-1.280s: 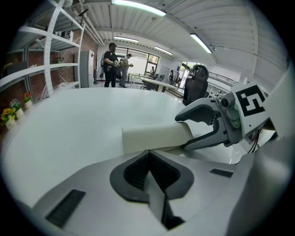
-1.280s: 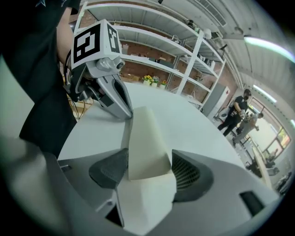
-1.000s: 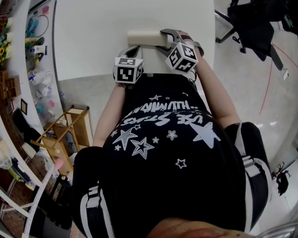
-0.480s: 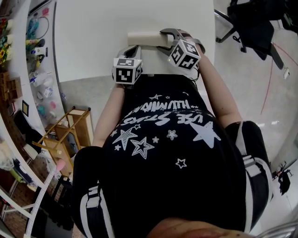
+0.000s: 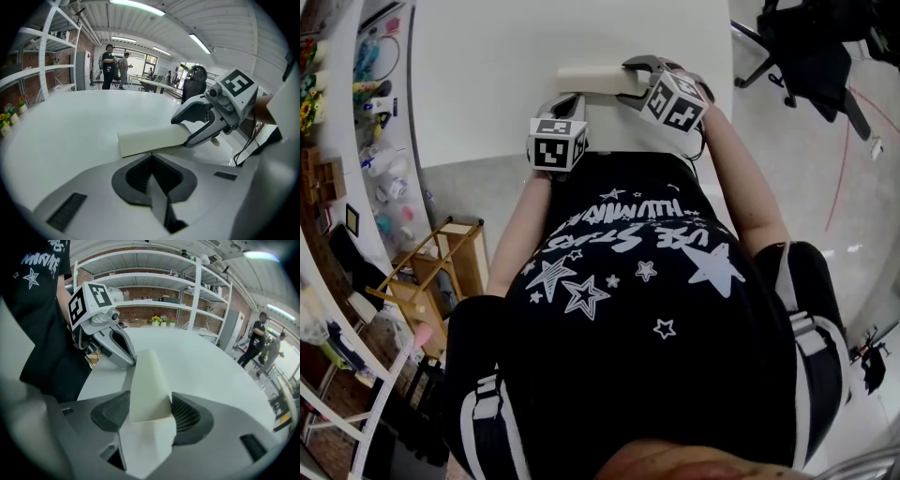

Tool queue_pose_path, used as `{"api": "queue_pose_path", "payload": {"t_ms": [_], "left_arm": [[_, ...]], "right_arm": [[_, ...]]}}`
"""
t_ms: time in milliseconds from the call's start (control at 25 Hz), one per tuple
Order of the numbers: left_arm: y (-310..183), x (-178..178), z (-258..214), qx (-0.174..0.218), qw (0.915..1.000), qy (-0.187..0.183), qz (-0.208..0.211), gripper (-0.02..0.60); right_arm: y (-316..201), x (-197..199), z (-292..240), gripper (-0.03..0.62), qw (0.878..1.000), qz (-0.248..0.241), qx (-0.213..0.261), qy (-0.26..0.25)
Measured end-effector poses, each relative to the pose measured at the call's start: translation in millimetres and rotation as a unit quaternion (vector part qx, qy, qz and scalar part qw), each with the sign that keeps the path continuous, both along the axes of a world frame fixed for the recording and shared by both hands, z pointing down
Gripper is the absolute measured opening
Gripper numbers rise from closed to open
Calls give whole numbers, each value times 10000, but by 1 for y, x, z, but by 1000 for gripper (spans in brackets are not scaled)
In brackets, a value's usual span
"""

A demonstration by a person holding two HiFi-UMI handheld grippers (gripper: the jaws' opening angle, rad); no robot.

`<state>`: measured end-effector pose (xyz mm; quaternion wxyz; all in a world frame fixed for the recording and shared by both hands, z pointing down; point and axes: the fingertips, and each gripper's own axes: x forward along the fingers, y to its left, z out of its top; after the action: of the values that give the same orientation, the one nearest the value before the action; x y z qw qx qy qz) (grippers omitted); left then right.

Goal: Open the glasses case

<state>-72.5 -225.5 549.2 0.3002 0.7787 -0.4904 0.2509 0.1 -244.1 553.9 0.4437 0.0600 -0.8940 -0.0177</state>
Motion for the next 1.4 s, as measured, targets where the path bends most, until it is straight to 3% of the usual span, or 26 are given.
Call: {"api": "queue_pose_path", "payload": {"t_ms": [120, 240, 440, 640, 680, 800, 840, 1040, 1400], "left_arm": [[-3, 5, -3, 41, 10000, 21, 63, 12], [-9, 5, -11, 169, 9998, 39, 51, 12], [-15, -3, -14, 211, 9998, 18, 22, 12], [-22, -5, -11, 244, 9995, -129, 125, 12], [-22, -6, -10, 251, 9995, -142, 142, 12], [-24, -6, -10, 273, 9994, -111, 202, 12], [-24, -6, -10, 286, 9992, -107, 244, 12], [-26, -10, -11, 299, 9990, -20, 335, 12], [-27, -13, -12, 260, 9978, 282, 534, 12]], "right_arm": [[-1, 1, -2, 284, 9999, 1, -126, 15], [-9, 3, -12, 282, 9998, 128, 125, -6], [-33, 4, -35, 282, 9969, 606, 361, -354], [-59, 5, -40, 282, 9915, 1122, 287, -588], [-61, 4, -39, 272, 9907, 1182, 195, -641], [-61, 3, -36, 108, 9886, 1303, -114, -742], [-61, 3, -35, 98, 9875, 1370, -161, -758], [-72, 3, -32, 94, 9784, 1881, -286, -809], [-75, 6, -33, 95, 9598, 2669, -21, -865]]}}
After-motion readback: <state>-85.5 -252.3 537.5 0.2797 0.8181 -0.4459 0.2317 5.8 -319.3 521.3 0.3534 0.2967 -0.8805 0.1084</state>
